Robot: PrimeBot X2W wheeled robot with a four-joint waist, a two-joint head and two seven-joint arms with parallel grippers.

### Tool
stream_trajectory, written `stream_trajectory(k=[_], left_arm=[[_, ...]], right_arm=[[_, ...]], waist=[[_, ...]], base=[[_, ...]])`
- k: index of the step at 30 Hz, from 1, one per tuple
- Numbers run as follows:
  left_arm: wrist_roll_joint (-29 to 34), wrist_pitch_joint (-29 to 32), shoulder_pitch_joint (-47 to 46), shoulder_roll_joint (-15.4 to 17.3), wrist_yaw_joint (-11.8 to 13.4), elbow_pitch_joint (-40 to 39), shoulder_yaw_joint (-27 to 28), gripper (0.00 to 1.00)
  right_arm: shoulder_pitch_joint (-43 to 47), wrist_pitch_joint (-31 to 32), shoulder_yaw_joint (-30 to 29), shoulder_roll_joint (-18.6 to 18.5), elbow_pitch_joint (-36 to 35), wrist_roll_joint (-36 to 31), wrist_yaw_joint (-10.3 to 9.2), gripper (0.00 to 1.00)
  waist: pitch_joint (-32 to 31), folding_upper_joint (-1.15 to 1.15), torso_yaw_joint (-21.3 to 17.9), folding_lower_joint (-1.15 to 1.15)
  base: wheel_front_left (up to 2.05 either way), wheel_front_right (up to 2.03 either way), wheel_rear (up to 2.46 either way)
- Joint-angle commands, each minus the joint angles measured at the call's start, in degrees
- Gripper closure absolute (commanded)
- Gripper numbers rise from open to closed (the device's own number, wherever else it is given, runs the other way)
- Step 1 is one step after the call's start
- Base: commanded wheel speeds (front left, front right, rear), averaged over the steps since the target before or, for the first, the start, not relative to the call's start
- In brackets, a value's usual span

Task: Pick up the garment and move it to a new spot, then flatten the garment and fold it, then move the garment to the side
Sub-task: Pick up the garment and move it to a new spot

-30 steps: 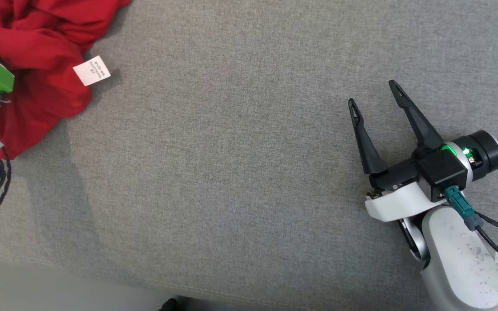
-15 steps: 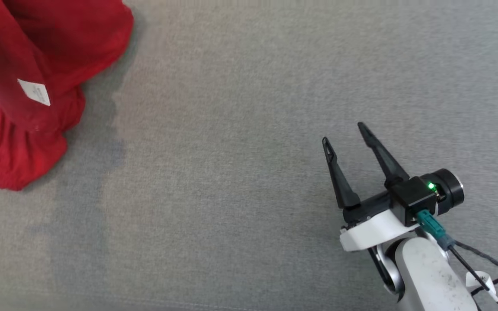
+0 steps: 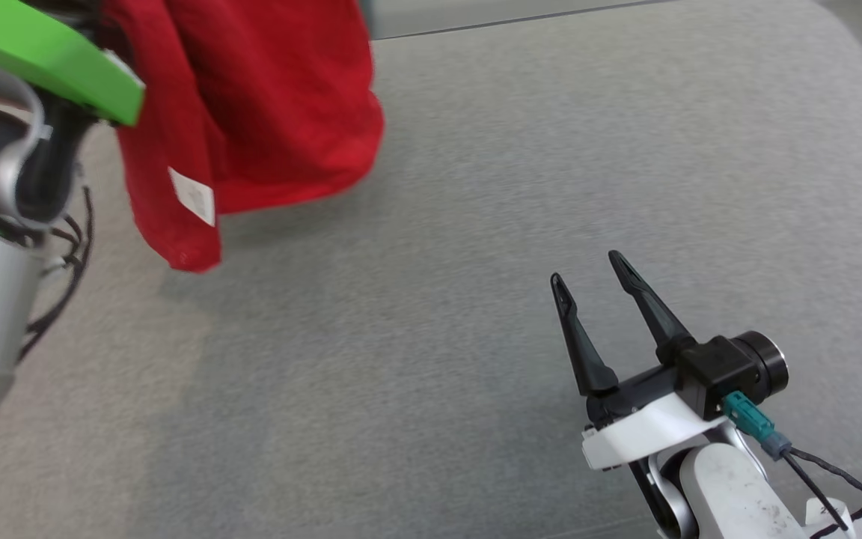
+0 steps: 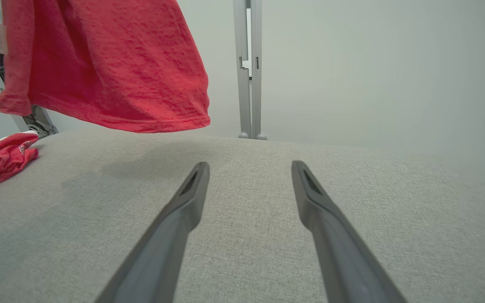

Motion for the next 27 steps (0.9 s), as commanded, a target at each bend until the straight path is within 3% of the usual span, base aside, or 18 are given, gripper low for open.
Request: stream_trajectory(k=[1, 10, 19, 21, 22, 23, 27], left_arm=[[0.9, 0.0, 1.3, -0.7, 0.6, -0.1, -1.0, 1.00], [6.2, -3.9, 8.5, -7.8, 0.9, 6.2, -9.8, 1.00], [9.5, -10.8, 16.5, -16.0, -1.7, 17.3, -18.5, 1.00], [8.8, -11.4, 17.4, -17.6, -2.6, 19.5, -19.7, 0.52], [9.2, -11.9, 17.3, -18.1, -2.9, 20.7, -20.2, 0.21], [9.5, -12.3, 17.3, -18.4, -3.0, 21.6, -20.6, 0.00], [9.7, -13.9, 17.4, -20.6, -3.4, 23.6, -20.8, 0.00]], right_arm=[[0.9, 0.0, -0.1, 0.0, -0.4, 0.7, -0.08, 0.00], [0.6, 0.0, -0.3, 0.0, -1.4, 2.2, -0.08, 0.00], [0.3, 0.0, -1.0, 0.0, -1.5, 2.4, -0.08, 0.00], [0.5, 0.0, -1.3, 0.0, -1.2, 2.0, -0.08, 0.00], [0.5, 0.0, -1.2, 0.0, -1.0, 1.5, -0.08, 0.00], [0.4, 0.0, -0.9, 0.0, -0.7, 1.0, -0.08, 0.00], [0.8, 0.0, -1.1, 0.0, 0.0, 0.1, -0.08, 0.00]], waist=[[-3.5, 0.00, -9.5, 0.00], [-0.5, 0.00, -13.7, 0.00], [1.2, 0.00, -12.6, 0.00], [1.0, 0.00, -11.7, 0.00], [0.7, 0.00, -11.0, 0.00], [0.5, 0.00, -10.5, 0.00], [-1.5, 0.00, -7.8, 0.00]], base=[[0.00, 0.00, 0.00], [0.00, 0.00, 0.00], [0.00, 0.00, 0.00], [0.00, 0.00, 0.00], [0.00, 0.00, 0.00], [0.00, 0.00, 0.00], [0.00, 0.00, 0.00]])
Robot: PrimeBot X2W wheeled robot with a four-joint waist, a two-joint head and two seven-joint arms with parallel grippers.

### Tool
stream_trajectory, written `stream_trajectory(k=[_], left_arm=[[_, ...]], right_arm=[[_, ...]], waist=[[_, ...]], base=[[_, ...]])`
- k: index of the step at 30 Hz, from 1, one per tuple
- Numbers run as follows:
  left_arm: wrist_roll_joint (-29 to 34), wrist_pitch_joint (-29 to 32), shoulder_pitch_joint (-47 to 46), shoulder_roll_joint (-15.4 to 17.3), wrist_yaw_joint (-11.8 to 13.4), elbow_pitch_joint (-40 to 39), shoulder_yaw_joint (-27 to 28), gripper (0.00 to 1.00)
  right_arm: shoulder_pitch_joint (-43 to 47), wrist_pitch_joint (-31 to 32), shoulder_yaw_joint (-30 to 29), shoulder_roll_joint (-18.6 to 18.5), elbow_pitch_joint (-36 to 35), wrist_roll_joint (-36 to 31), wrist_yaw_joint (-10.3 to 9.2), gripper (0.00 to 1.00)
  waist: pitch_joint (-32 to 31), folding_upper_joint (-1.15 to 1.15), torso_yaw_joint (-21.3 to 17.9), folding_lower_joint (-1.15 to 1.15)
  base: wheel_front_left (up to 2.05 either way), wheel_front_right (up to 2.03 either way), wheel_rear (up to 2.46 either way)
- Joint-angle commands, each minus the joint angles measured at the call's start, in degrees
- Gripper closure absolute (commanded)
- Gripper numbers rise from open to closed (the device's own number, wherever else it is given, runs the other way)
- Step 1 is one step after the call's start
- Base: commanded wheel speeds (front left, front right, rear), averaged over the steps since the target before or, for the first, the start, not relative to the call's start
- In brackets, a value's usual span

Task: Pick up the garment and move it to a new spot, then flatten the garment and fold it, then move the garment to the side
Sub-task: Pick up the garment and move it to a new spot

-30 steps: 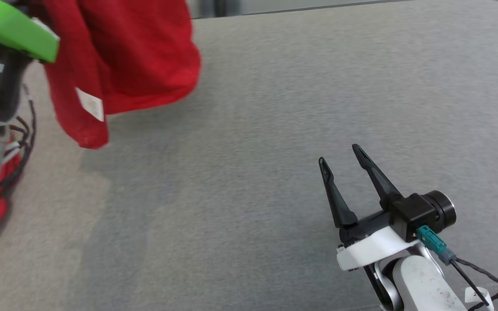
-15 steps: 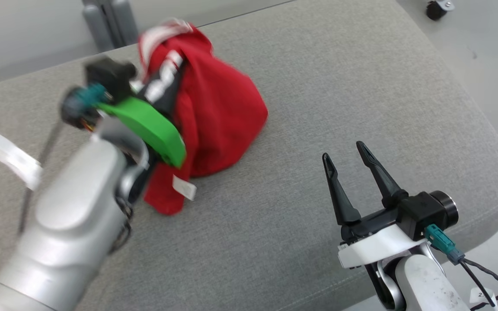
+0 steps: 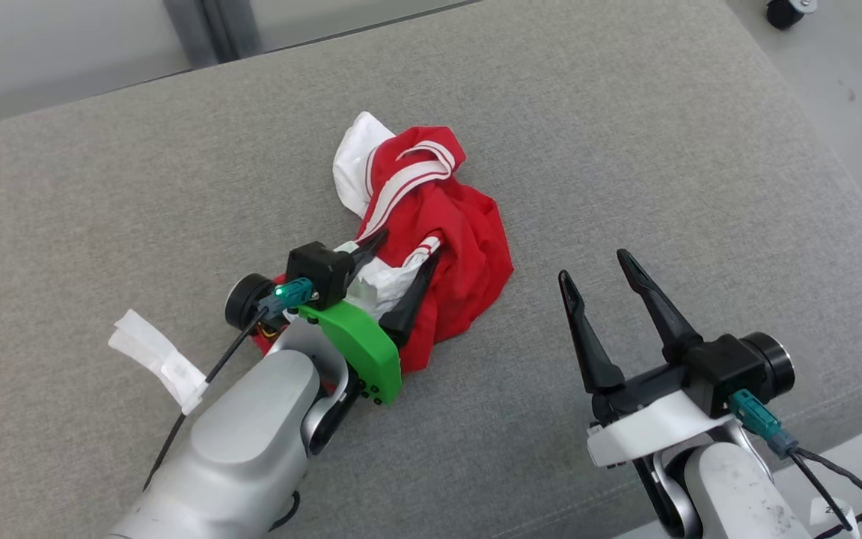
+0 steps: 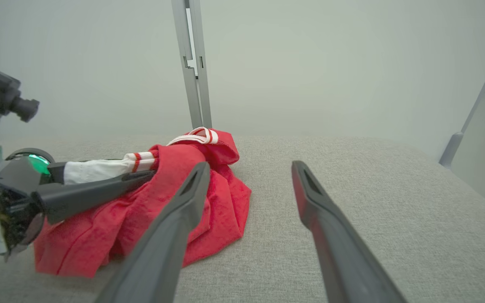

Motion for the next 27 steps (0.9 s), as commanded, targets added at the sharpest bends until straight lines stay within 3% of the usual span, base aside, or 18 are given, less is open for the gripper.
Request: stream_trajectory(k=[1, 4, 11, 18, 22, 27], left_arm=[[0.5, -0.6, 0.6, -0.5, -0.3, -0.1, 0.1, 0.00], [-0.1, -1.0, 2.5, -0.5, -0.2, -1.3, 2.1, 0.00], [7.9, -1.0, 12.8, 2.7, 8.1, -12.7, 14.1, 0.00], [14.3, -1.0, 27.3, 2.0, 12.5, -23.1, 29.5, 0.00], [18.8, -1.0, 35.1, -0.7, 13.6, -28.7, 38.5, 0.00], [25.1, -1.0, 42.6, -3.3, 11.0, -32.6, 44.9, 0.00]], right_arm=[[0.9, 0.0, -0.3, -0.1, 0.2, -0.3, -0.08, 0.00], [1.7, 0.0, 0.0, -0.1, 0.9, -0.8, -0.08, 0.00], [3.9, 0.0, -0.3, -0.1, 1.6, -1.0, -0.08, 0.00], [6.2, 0.0, -1.5, -0.1, 1.1, -1.3, -0.08, 0.00], [7.2, 0.0, -2.5, -0.1, 0.4, -1.5, -0.08, 0.00], [9.5, 0.0, -4.8, -0.1, -1.1, -1.4, -0.08, 0.00]], waist=[[-2.8, 0.00, 3.1, 0.00], [-5.0, 0.00, 5.3, 0.00], [-9.6, 0.00, 10.7, 0.00], [-12.1, 0.00, 14.6, 0.00], [-12.9, 0.00, 15.7, 0.00], [-14.7, 0.00, 16.9, 0.00]], base=[[0.00, 0.00, 0.00], [0.00, 0.00, 0.00], [0.00, 0.00, 0.00], [0.00, 0.00, 0.00], [0.00, 0.00, 0.00], [0.00, 0.00, 0.00]])
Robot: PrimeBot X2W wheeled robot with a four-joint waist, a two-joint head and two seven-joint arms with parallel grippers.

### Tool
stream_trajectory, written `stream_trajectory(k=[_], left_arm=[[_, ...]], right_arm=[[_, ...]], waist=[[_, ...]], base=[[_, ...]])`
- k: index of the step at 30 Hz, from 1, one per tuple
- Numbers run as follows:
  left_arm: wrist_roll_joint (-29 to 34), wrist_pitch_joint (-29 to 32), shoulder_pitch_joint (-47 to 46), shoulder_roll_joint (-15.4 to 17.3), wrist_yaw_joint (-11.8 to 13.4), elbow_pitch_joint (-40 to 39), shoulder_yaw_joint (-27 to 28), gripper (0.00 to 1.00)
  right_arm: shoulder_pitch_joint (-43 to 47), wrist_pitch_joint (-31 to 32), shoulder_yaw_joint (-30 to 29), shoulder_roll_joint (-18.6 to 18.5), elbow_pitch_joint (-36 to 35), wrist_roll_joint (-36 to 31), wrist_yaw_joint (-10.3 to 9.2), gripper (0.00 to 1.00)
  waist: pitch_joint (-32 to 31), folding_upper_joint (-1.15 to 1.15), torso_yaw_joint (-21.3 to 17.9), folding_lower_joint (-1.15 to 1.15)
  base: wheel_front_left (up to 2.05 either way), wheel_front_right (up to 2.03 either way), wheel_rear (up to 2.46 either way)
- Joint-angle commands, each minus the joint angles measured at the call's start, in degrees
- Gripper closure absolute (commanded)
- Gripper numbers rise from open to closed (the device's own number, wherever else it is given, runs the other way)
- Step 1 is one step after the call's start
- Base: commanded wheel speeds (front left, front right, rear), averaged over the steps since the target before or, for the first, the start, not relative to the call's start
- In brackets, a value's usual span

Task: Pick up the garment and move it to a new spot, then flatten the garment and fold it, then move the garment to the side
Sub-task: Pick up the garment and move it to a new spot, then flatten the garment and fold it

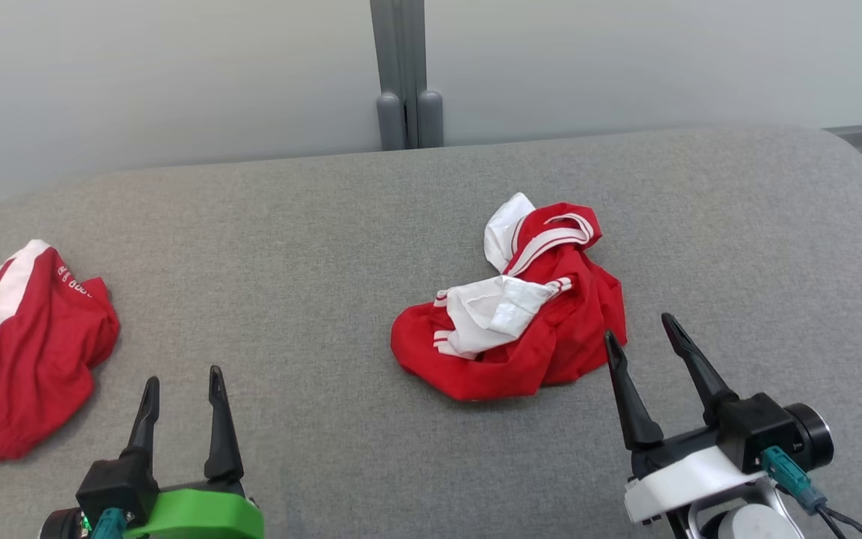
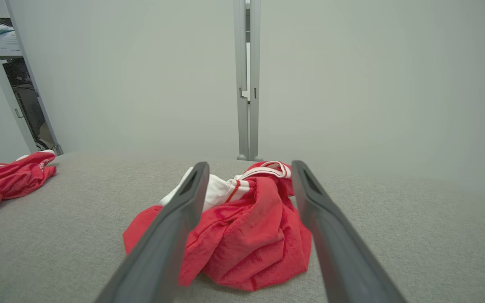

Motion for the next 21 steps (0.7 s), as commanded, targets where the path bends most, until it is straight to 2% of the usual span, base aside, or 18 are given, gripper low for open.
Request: stream_trajectory(k=[1, 7, 12, 21], left_arm=[[2.4, 0.0, 1.9, -0.2, -0.8, -1.3, 1.1, 0.00], [7.8, 0.0, 7.9, -1.6, -3.6, -6.7, 3.1, 0.00], [8.3, 0.0, 10.7, -1.9, -5.1, -7.8, 1.4, 0.00], [9.3, 0.0, 10.1, -1.9, -4.9, -6.7, -0.3, 0.00]], right_arm=[[1.4, 0.0, -0.3, -0.1, -0.4, 0.0, -0.08, 0.00], [4.2, 0.0, -2.0, -0.1, -0.9, 0.5, -0.08, 0.00], [5.6, 0.0, -2.2, -0.1, -0.9, 1.4, -0.08, 0.00], [5.1, 0.0, -1.8, -0.1, -0.5, 1.6, -0.08, 0.00]], waist=[[-1.9, 0.00, 1.5, 0.00], [-2.6, 0.00, 1.7, 0.00], [-2.7, 0.00, 1.6, 0.00], [-2.7, 0.00, 1.2, 0.00]], base=[[0.00, 0.00, 0.00], [0.00, 0.00, 0.00], [0.00, 0.00, 0.00], [0.00, 0.00, 0.00]])
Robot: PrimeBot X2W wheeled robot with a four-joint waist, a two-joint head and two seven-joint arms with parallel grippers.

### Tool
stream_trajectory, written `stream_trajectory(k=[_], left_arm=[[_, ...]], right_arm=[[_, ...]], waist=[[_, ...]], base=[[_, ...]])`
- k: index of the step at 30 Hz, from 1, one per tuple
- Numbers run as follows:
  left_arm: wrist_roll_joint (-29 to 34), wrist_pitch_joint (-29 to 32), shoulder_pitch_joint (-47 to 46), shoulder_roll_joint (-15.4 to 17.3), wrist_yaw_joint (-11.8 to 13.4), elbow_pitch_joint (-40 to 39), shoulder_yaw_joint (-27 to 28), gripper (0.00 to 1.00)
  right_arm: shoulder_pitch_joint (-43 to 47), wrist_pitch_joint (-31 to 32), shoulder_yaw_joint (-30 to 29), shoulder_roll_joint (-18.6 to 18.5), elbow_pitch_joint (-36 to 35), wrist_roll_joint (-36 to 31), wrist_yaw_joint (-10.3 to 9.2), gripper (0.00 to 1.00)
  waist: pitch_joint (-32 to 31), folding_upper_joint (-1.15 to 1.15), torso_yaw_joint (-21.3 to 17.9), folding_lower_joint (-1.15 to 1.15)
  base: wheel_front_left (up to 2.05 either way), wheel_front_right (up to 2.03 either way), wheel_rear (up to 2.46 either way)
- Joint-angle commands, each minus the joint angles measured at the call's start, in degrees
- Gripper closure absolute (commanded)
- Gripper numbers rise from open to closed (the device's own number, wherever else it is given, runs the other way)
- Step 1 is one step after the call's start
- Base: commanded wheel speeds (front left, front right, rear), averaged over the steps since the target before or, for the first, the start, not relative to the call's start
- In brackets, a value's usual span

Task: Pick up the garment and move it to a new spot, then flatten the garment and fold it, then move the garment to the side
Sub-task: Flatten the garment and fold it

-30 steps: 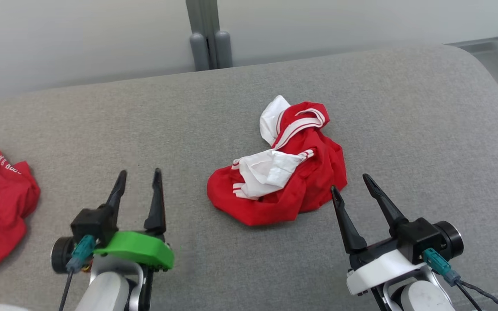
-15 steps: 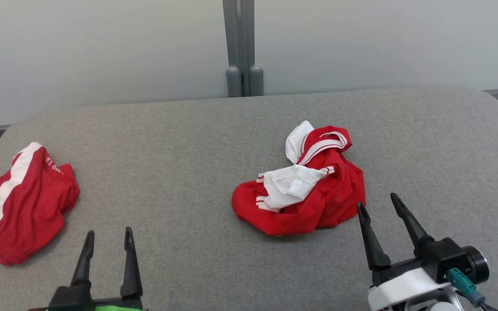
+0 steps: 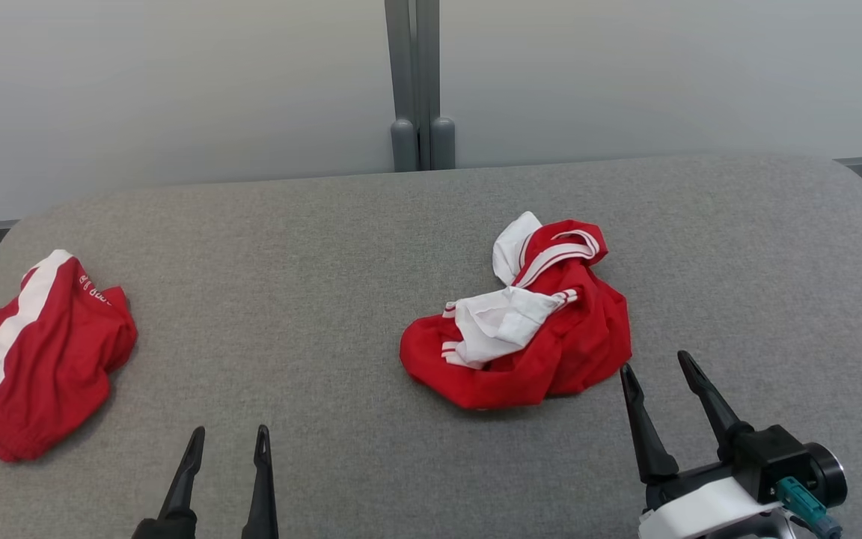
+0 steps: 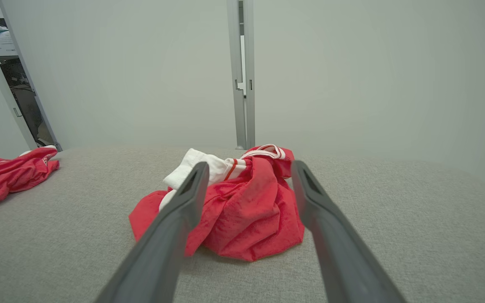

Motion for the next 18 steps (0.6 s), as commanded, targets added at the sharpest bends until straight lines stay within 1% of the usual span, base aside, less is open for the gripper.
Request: stream_trajectory(k=[1, 13, 18], left_arm=[[0.4, 0.0, -0.6, 0.0, 0.4, 0.2, -0.1, 0.00], [0.3, 0.0, -1.4, 0.0, 0.9, 1.1, -0.4, 0.00], [0.8, 0.0, -1.4, 0.0, 0.7, 1.3, -0.6, 0.00]], right_arm=[[-0.2, 0.0, 0.0, -0.1, 0.1, 0.3, -0.08, 0.00], [-0.5, 0.0, 0.4, -0.1, 0.3, 0.6, -0.08, 0.00], [-0.6, 0.0, 0.7, -0.1, 0.4, 0.6, -0.08, 0.00]], waist=[[0.0, 0.00, -0.1, 0.00], [-0.2, 0.00, -0.7, 0.00], [-0.4, 0.00, -1.0, 0.00]], base=[[0.00, 0.00, 0.00], [0.00, 0.00, 0.00], [0.00, 0.00, 0.00]])
